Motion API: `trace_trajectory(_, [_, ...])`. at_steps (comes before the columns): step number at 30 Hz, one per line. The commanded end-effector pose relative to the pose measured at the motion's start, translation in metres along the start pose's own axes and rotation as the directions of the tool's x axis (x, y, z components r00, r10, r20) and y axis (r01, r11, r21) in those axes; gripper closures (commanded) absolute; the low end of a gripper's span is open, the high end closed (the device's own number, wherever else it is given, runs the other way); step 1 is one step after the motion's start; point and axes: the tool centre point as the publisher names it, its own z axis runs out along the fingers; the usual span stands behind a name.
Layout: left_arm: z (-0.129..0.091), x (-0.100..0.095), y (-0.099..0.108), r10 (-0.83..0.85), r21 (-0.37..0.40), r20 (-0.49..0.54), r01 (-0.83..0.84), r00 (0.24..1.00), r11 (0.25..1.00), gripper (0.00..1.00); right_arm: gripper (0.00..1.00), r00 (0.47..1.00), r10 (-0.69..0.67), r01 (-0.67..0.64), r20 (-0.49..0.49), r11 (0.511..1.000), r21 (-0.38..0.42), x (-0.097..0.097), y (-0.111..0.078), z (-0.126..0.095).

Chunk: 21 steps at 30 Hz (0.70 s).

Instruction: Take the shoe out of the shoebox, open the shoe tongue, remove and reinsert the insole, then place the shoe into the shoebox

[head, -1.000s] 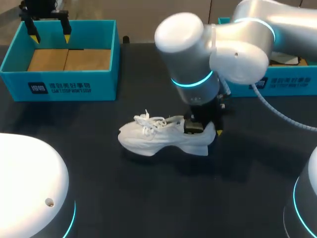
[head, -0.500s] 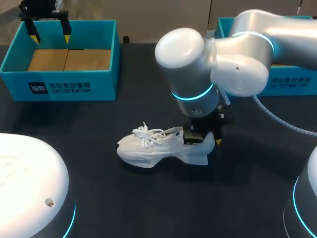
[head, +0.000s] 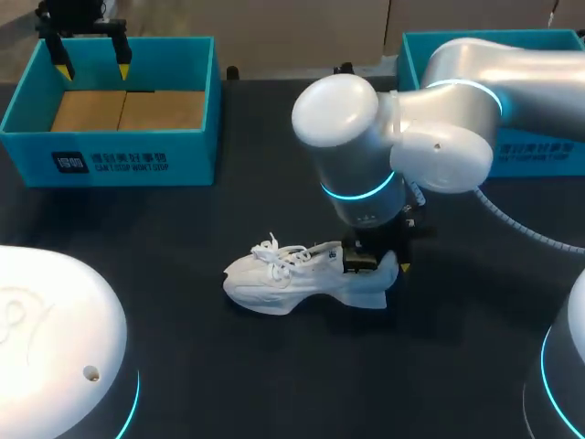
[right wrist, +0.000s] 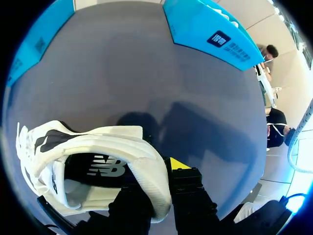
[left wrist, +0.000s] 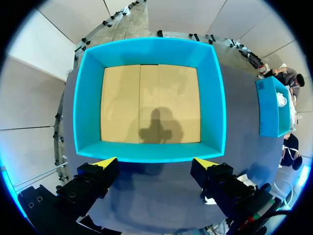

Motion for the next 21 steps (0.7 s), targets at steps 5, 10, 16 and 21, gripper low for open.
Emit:
trace_trajectory(5, [0.000,0.000,0.000,0.000,-0.001,0.001,0.000,1.000,1.000,0.00,0.66,1.000,0.005,-0.005,-0.016,1.000,-0.004,0.004,0.002,0.002])
trace_trajectory(10, [0.000,0.000,0.000,0.000,-0.001,0.001,0.000,1.000,1.000,0.00,0.50,0.999,-0.009,0.008,-0.033,1.000,-0.010,0.004,0.002,-0.004])
trace_trajectory(16, [0.000,0.000,0.000,0.000,-0.001,0.001,0.000,1.000,1.000,0.00,0.16,0.998,-0.029,0.028,-0.057,0.999,-0.030,0.002,0.001,-0.019])
trace_trajectory(21, [0.000,0.000,0.000,0.000,-0.001,0.001,0.000,1.000,1.000,0.00,0.04,0.993,-0.101,0.097,-0.064,0.994,-0.058,0.000,0.001,-0.041])
